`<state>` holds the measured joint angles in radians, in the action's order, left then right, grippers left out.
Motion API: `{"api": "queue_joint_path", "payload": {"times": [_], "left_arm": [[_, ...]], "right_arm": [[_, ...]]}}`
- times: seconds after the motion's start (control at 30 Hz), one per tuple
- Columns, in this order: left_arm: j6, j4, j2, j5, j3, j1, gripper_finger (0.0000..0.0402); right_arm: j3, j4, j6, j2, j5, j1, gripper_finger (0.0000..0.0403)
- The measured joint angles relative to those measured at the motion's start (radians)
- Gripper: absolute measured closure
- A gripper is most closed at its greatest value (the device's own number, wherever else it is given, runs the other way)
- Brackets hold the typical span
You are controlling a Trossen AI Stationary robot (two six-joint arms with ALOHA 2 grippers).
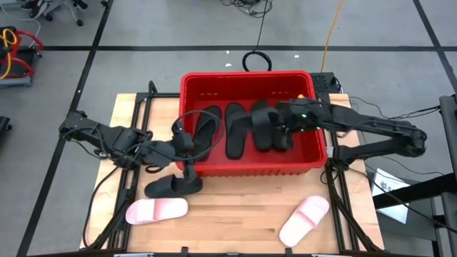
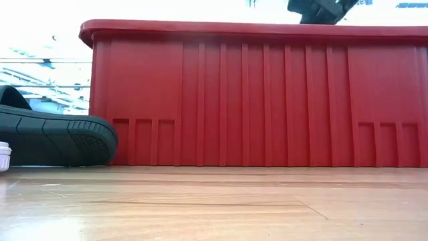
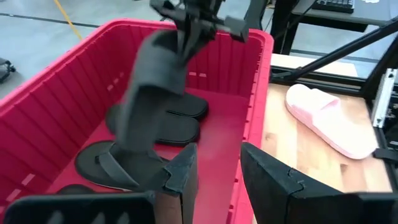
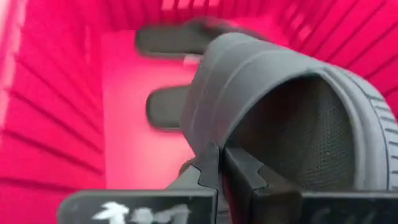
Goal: Pick and place slides into bin
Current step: Put the black slide into the red bin
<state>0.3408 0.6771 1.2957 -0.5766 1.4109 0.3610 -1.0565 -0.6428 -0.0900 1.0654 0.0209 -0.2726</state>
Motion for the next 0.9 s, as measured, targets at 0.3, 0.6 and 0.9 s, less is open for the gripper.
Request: {"api": "queue_joint_path", "payload": {"times": [0.3, 0.6, 0.9], "left_arm": [[-0.219, 0.014, 0.000, 0.030, 0.000, -0.043, 0.0282], [-0.327, 0.050, 0.000, 0.037, 0.000, -0.133, 0.0282], [-0.364, 0.054, 0.000, 0.037, 0.000, -0.276, 0.0282]], "right_arm": [[-0.056, -0.047, -0.027, 0.076, 0.223, -0.062, 0.0403], [-0.166, -0.257, -0.042, 0.034, 0.244, -0.062, 0.0403], [-0.198, -0.402, -0.160, 0.033, 0.246, -0.062, 0.0403]]}}
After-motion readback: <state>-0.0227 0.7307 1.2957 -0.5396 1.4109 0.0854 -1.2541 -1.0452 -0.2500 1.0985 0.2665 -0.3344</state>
